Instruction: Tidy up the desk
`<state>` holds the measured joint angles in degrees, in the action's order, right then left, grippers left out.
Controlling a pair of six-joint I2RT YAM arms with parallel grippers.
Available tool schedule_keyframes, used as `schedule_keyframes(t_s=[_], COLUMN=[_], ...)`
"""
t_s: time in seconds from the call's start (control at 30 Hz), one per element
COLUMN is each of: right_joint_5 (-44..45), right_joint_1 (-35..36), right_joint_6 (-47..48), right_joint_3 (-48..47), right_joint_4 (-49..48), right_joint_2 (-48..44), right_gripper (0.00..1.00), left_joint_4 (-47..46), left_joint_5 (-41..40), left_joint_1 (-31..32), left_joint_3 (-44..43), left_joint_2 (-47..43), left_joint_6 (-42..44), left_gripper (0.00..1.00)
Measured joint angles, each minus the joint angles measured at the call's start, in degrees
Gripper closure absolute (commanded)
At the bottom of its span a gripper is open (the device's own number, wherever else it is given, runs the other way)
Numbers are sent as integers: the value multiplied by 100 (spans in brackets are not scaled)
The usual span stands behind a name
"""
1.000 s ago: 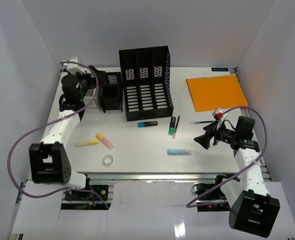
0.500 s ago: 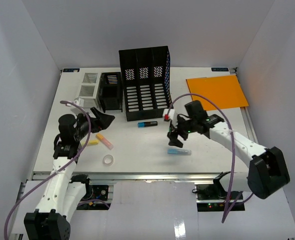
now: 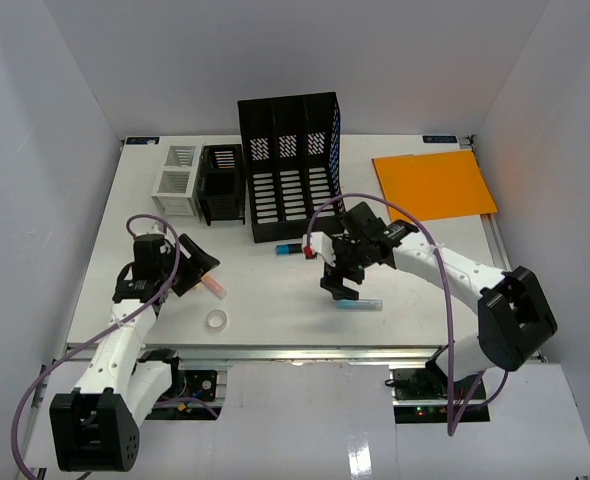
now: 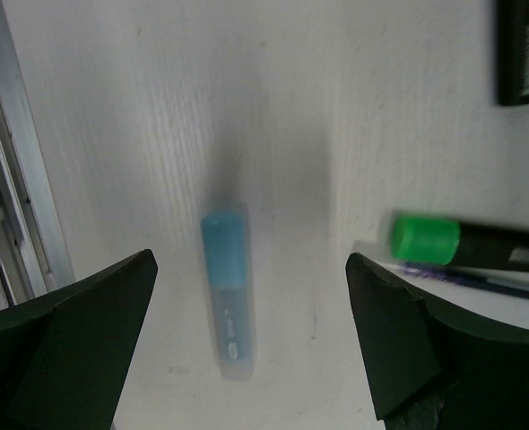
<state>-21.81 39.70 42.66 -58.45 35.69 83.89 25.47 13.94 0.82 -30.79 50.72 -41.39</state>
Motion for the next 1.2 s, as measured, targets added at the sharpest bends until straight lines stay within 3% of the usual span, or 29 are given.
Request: schedule_keyframes(t_s=[0.17, 0.33, 0.5, 0.6, 0.9, 1.07, 1.2], right_joint_5=[498, 462, 323, 188, -129, -283, -368], right_joint_1=[14, -275, -691, -770, -820, -861, -919], right_joint_6=[564, 1294, 1757, 1903, 2049, 2042, 1992], right_joint_3=[1253, 2219, 2497, 2497, 2266, 2219, 2215], right_joint_4=[115, 8, -213, -386, -566, -587, -657], right_joint_2=[-920, -1810, -1849, -1652, -898, -770, -725], right_gripper=[10, 9, 3, 5, 30, 61, 76], left_joint_4=[-792, -1872, -2479, -2747, -3490, -3738, -3878], left_joint_5=[1260, 2346, 2658, 2512, 1624, 978, 357], left_joint_1=[-21, 36, 372, 839, 2213, 2944, 3531], left_joint_3=[364, 1010, 1454, 1556, 1678, 1681, 1653], left_joint_2=[-486, -742, -827, -984, -608, -52, 549], left_joint_6=[171, -493, -1295, -1667, -2663, -3157, -3653], left_gripper=[7, 7, 9, 10, 14, 19, 22])
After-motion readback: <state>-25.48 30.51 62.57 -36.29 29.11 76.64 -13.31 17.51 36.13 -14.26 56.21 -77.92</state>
